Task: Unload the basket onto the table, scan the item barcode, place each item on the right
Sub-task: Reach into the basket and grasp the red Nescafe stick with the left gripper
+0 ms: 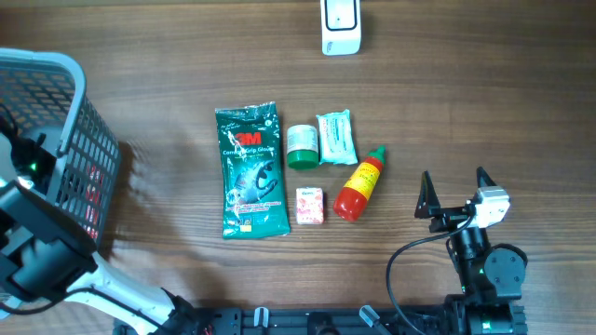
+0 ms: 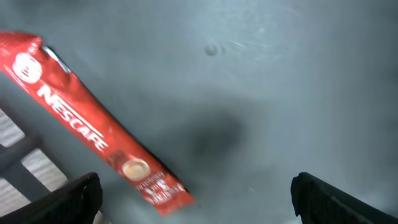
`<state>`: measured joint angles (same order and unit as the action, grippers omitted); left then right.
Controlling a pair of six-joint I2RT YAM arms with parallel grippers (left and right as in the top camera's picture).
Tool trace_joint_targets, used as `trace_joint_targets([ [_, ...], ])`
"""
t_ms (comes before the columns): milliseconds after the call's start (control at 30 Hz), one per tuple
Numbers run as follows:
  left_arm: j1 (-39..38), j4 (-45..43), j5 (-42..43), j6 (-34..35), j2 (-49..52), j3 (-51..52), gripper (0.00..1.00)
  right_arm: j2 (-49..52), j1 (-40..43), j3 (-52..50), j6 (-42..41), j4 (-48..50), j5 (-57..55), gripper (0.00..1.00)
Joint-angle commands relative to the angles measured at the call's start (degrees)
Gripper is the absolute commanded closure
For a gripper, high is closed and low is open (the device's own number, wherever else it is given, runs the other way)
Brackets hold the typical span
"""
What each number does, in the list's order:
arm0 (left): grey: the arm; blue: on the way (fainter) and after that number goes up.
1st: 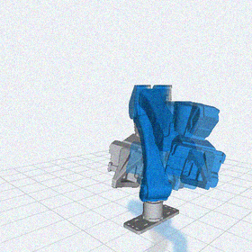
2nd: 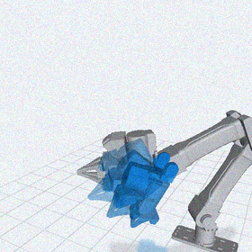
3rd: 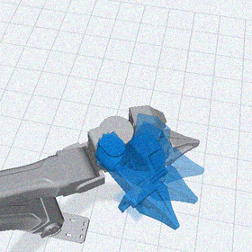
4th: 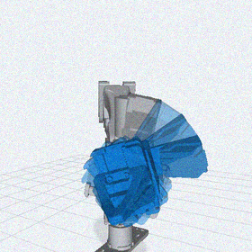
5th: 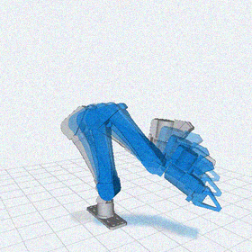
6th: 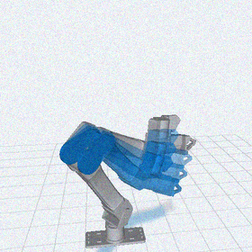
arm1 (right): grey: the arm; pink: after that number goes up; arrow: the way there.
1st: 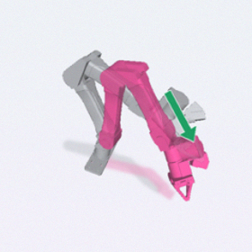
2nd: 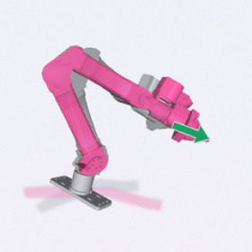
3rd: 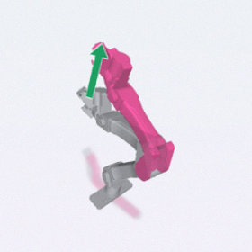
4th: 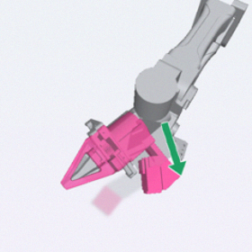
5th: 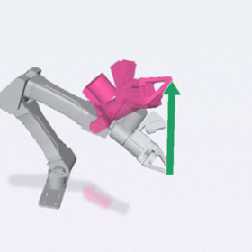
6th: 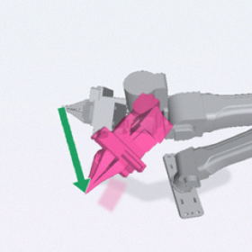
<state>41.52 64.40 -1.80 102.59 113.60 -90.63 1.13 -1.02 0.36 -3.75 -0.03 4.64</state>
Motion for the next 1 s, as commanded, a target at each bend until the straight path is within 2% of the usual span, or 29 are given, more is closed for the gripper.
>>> trace_joint_targets([
  [0,-0.44,1.46,-0.59,-1.62,1.33,1.38,0.0,-0.11,0.13,-0.04,0.59,0.11,-0.63,0.0],
  [100,-0.44,1.33,-0.44,0.35,1.4,2.99,0.0,-0.11,0.13,-0.04,0.61,0.11,-0.63,0.0],
  [367,-2.51,-6.6,-1.14,-0.24,1.51,10.93,0.0,-0.11,0.13,-0.04,0.59,0.11,-0.63,0.0],
  [467,-3.54,-8.5,-4.26,-0.35,1.51,13.55,0.0,-0.11,0.13,-0.04,0.59,0.11,-0.61,0.0],
  [533,-3.58,-9.16,-9.57,-0.59,1.33,13.49,0.0,-0.11,0.13,-0.04,0.61,0.11,-0.63,0.0],
  [633,-2.75,-12.85,-18.16,-7.34,0.17,12.55,0.0,-0.11,0.13,-0.04,0.61,0.11,-0.61,0.0],
  [767,-1.46,-14.16,-25.51,-10.88,-0.37,9.53,0.0,-0.11,0.13,-0.04,0.59,0.11,-0.61,0.0],
  [900,0.04,-13.73,-22.8,-18.73,-0.37,5.14,0.0,-0.11,0.13,-0.04,0.59,0.11,-0.63,0.0],
  [967,0.24,-11.26,-18.95,-19.89,-0.48,3.76,0.0,-0.11,0.13,-0.04,0.59,0.11,-0.63,0.0],
])
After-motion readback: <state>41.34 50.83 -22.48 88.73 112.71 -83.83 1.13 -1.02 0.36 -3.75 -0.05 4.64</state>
